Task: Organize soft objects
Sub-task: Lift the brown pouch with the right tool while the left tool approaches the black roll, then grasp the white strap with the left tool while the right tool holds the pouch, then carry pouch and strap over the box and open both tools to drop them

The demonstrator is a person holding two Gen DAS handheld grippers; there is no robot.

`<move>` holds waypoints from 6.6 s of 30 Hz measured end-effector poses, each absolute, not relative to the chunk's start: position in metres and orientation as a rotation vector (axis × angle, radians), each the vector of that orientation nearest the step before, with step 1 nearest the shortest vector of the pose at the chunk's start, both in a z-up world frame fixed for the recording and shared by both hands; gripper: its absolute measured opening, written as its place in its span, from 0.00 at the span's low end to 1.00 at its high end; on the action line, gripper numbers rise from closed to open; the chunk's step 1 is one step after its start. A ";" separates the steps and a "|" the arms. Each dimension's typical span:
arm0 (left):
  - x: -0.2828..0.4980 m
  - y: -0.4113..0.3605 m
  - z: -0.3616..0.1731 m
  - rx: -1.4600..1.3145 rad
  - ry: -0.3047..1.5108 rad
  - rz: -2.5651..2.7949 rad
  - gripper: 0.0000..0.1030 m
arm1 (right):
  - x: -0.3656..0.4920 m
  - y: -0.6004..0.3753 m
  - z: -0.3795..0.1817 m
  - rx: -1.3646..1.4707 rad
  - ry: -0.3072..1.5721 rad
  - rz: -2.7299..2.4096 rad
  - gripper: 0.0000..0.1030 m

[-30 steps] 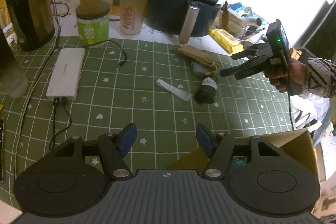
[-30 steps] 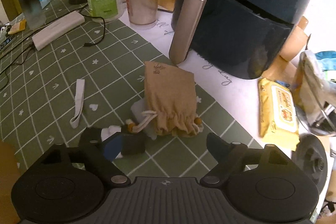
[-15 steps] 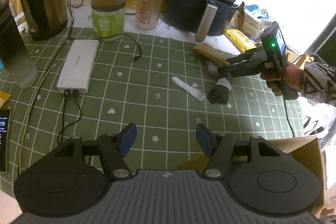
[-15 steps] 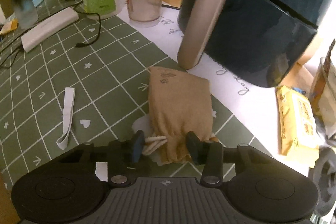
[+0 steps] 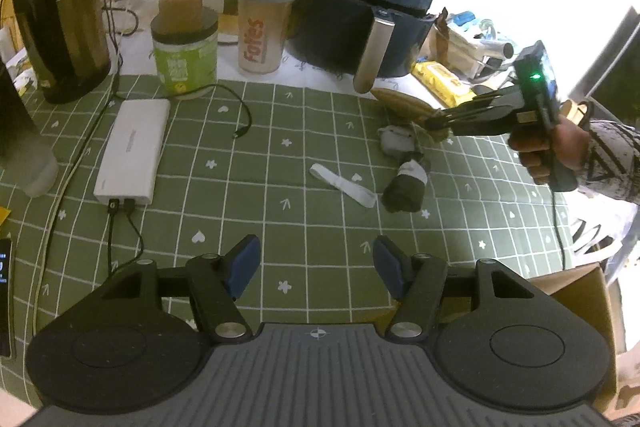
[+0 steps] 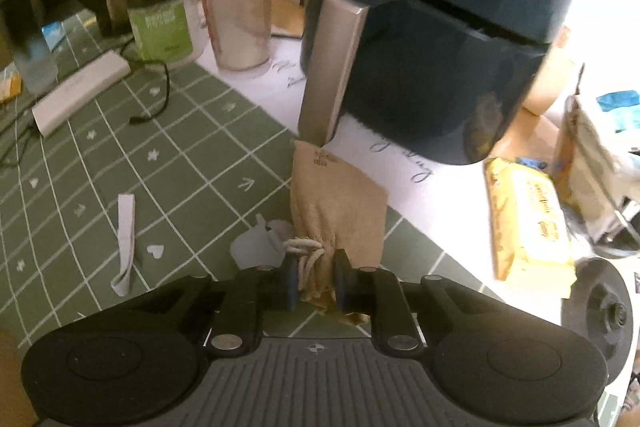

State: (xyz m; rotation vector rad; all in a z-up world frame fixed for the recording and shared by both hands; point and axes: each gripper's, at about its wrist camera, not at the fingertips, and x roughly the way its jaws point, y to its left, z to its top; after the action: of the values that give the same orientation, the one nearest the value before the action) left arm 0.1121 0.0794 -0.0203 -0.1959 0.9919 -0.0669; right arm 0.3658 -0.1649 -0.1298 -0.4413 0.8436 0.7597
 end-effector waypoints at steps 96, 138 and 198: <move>0.218 0.040 -0.093 0.008 0.951 -0.267 0.03 | 0.178 -0.318 -0.034 -0.033 0.770 0.479 0.19; 0.031 -0.012 -0.004 -0.086 0.946 -0.303 0.03 | 0.072 -0.302 0.006 -0.055 0.657 0.807 0.19; -0.011 0.028 -0.002 -0.097 0.930 -0.273 0.44 | -0.002 -0.246 -0.014 -0.087 0.897 0.798 1.00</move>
State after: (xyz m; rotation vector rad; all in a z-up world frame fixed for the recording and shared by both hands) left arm -0.0114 0.0277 -0.0017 -0.0972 0.9304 -0.2726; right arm -0.0018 -0.2459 -0.0137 -0.0868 0.8972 0.7976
